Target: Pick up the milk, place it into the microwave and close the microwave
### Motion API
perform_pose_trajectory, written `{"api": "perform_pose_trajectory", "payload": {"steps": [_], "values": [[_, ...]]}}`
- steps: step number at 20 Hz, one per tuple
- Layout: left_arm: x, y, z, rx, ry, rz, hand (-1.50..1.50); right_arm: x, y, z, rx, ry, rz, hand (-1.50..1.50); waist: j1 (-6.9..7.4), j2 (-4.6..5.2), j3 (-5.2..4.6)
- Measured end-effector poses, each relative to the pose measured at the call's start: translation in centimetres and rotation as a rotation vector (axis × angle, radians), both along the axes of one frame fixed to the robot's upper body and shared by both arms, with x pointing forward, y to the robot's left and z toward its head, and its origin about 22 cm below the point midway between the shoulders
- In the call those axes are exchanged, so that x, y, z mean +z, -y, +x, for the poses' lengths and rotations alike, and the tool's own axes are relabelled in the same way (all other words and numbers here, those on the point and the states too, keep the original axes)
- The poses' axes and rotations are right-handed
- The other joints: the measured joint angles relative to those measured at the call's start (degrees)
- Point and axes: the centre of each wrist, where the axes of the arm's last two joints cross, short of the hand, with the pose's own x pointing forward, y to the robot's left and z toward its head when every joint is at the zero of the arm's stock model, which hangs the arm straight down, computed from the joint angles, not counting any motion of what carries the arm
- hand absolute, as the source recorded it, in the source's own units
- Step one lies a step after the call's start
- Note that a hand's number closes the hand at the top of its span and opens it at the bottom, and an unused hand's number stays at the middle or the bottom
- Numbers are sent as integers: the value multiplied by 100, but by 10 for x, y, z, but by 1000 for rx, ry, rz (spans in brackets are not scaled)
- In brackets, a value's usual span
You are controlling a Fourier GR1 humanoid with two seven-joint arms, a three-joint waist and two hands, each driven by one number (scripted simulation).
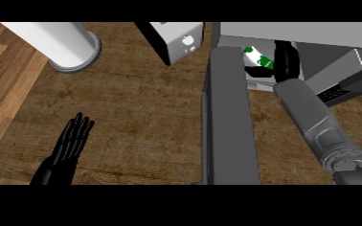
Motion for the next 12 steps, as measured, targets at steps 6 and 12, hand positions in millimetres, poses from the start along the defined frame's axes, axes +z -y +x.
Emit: {"api": "perform_pose_trajectory", "payload": {"steps": [6, 12], "values": [[-5, 9, 1, -19, 9, -21, -150, -9, -12, -4, 92, 18, 104, -150, -88, -34, -2], [-5, 17, -2, -41, 9, -25, -150, -27, -9, -16, 121, 22, 223, -150, -174, -78, -5]]}}
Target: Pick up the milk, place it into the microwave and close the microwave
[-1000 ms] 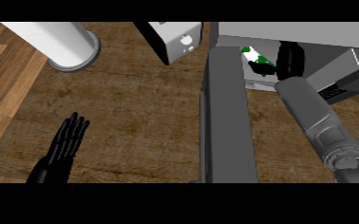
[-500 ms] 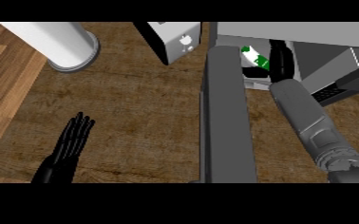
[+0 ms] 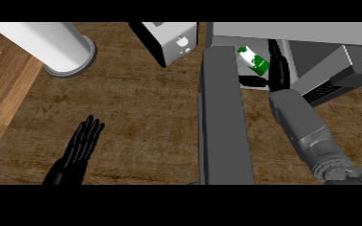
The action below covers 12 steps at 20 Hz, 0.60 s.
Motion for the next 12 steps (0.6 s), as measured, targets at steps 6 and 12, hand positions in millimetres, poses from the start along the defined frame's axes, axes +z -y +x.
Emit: {"api": "perform_pose_trajectory", "payload": {"steps": [6, 12], "values": [[1, 6, 4, -5, 10, 10, -150, -24, 12, -19, 22, -15, 109, -150, -137, -58, -7], [2, 17, 3, -15, 3, 11, -150, -53, 28, -47, 62, -15, 196, -150, -213, -109, -15]]}}
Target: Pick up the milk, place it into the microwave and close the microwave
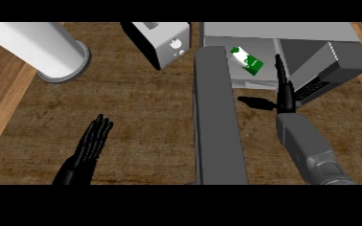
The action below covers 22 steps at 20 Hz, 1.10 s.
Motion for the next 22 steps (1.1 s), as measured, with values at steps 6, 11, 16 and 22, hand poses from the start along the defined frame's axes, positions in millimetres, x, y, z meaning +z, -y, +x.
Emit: {"api": "perform_pose_trajectory", "payload": {"steps": [6, 11, 16, 22], "values": [[0, 11, 4, -11, -10, 3, -150, -21, -3, -20, 86, -32, 107, -150, -110, -44, -5], [2, 18, 10, -11, 0, 2, -150, -45, -1, -48, 126, -45, 182, -150, -203, -80, -10], [6, 21, 11, -59, -23, -26, -150, -64, 3, -75, 156, -36, 318, -150, -289, -113, -15], [2, 18, 13, -143, -72, 31, 150, -75, 14, -100, 190, -14, 417, -150, -365, -140, -20]]}}
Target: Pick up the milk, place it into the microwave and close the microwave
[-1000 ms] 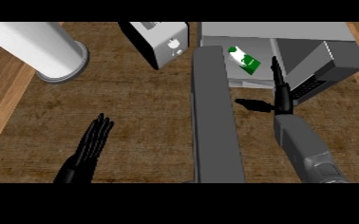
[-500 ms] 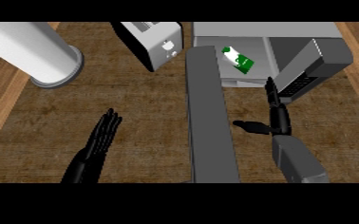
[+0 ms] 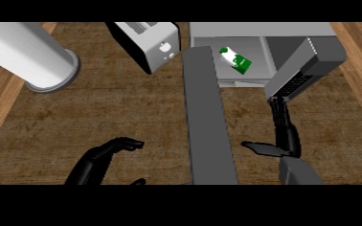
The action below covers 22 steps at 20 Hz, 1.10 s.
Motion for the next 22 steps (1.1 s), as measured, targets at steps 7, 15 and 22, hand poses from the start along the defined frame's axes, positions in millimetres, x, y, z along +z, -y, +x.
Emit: {"api": "perform_pose_trajectory", "payload": {"steps": [7, 15, 22], "values": [[-13, 15, 9, -83, -19, 157, 150, 3, 25, -27, -4, 41, 12, -150, -81, -14, -7], [-32, 54, 18, -263, -14, 314, 150, 20, 44, -66, -2, 101, 14, -150, -122, -10, -12], [-50, 110, 22, -351, -14, 320, 150, 62, 59, -97, 19, 149, 36, -150, -92, 8, -10]]}}
